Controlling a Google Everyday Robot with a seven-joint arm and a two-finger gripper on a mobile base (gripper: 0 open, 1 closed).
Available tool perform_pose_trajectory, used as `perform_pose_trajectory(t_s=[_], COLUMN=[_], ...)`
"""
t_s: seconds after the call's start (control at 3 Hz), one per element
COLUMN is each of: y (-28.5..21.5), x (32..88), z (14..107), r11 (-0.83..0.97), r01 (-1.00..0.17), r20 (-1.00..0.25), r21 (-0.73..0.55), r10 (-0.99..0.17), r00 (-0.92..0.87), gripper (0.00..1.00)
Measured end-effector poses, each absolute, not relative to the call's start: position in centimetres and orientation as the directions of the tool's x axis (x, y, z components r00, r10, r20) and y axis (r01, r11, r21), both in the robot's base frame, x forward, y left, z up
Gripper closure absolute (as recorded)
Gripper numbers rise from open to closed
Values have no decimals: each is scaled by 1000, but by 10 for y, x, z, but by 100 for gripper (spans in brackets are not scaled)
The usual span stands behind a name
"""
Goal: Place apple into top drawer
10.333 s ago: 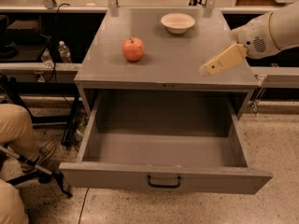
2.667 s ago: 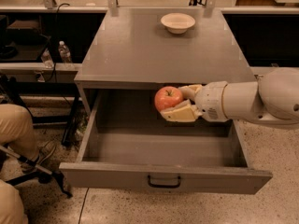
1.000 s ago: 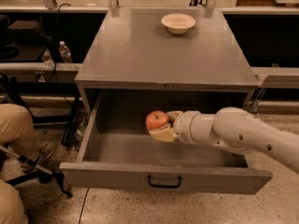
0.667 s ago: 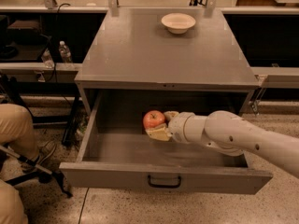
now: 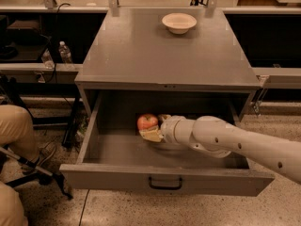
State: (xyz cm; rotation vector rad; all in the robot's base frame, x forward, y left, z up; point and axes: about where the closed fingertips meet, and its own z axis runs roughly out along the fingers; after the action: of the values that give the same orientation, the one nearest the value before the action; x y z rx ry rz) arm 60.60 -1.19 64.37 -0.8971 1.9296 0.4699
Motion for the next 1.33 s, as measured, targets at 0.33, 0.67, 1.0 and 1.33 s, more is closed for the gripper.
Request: perform_pose_trajectory(t_s=[0.33, 0.67, 1.0, 1.33], y=[-3, 5, 15, 24], x=[609, 611, 611, 610], z=[643, 643, 642, 640], r11=[639, 606, 560, 514], r01=[-769, -795, -828, -857], r20=[-868, -871, -871, -875], r21=[-29, -17, 5, 32], r10=[-397, -400, -404, -400], r00=[-297, -286, -279, -273], gripper=[100, 100, 82, 59])
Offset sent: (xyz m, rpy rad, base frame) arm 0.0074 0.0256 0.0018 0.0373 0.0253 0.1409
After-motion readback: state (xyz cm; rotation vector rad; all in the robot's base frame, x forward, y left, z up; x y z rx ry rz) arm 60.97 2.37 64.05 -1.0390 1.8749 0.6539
